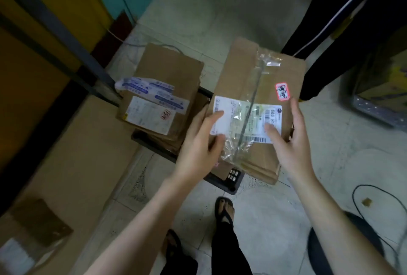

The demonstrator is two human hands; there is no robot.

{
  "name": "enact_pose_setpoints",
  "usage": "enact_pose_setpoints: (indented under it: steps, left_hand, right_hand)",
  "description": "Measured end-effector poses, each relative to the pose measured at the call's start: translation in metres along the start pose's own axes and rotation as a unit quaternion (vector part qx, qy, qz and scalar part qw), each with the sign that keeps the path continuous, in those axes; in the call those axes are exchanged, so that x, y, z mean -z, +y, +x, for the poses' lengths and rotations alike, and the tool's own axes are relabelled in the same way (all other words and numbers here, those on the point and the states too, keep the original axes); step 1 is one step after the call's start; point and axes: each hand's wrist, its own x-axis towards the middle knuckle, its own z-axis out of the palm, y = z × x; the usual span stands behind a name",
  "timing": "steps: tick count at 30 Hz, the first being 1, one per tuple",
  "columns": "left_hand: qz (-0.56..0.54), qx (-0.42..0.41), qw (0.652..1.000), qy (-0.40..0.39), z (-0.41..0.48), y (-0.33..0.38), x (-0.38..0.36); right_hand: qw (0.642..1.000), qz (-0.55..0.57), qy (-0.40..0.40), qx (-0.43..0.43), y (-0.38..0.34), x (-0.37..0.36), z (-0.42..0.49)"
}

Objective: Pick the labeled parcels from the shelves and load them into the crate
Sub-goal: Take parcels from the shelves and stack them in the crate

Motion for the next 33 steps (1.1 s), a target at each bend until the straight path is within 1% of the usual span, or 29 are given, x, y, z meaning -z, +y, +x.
enact_pose_setpoints:
  steps: [2,4,6,7,9,11,12,13,18,23,27,30,33]
  left_hand:
    - [0.02,-0.009,0.999,0.029,0.011,0.014,0.036]
    - [0.062,-0.031,0.994,0.084,0.022,0.02,0.077]
    - [0.12,-0.051,0.982,0.137,0.031,0.014,0.116]
    - [0.135,-0.048,0.978,0.153,0.035,0.007,0.133]
    - [0.136,0.004,0.98,0.147,0.039,-0.012,0.155]
    - [0.137,0.083,0.982,0.099,0.04,-0.038,0.163]
    - [0.148,0.108,0.98,0.077,0.039,-0.05,0.164]
    - [0.158,0.115,0.979,0.064,0.039,-0.059,0.166]
    - [0.139,0.08,0.986,0.052,0.044,-0.075,0.18]
    - [0.189,0.081,0.977,0.05,0.042,-0.074,0.184]
    - [0.244,0.057,0.965,0.074,0.04,-0.062,0.179]
    - [0.264,0.058,0.959,0.082,0.038,-0.056,0.171]
    - [0.306,0.053,0.943,0.117,0.034,-0.055,0.166]
  right_hand:
    - [0.999,0.015,-0.001,0.031,-0.035,-0.013,0.005]
    - [0.997,0.034,-0.018,0.061,-0.067,-0.036,0.011]
    - [0.995,0.044,-0.043,0.08,-0.09,-0.066,0.017]
    - [0.994,0.044,-0.054,0.085,-0.098,-0.082,0.02]
    - [0.993,0.034,-0.08,0.08,-0.103,-0.114,0.024]
    - [0.991,0.028,-0.119,0.057,-0.098,-0.141,0.024]
    - [0.989,0.027,-0.136,0.057,-0.094,-0.152,0.022]
    - [0.987,0.023,-0.144,0.065,-0.089,-0.159,0.02]
    - [0.988,0.001,-0.135,0.079,-0.085,-0.169,0.024]
    - [0.983,-0.032,-0.161,0.076,-0.079,-0.166,0.012]
    - [0.982,-0.09,-0.14,0.087,-0.076,-0.157,0.021]
    - [0.982,-0.1,-0.13,0.098,-0.08,-0.154,0.026]
    - [0.981,-0.095,-0.139,0.095,-0.081,-0.151,0.029]
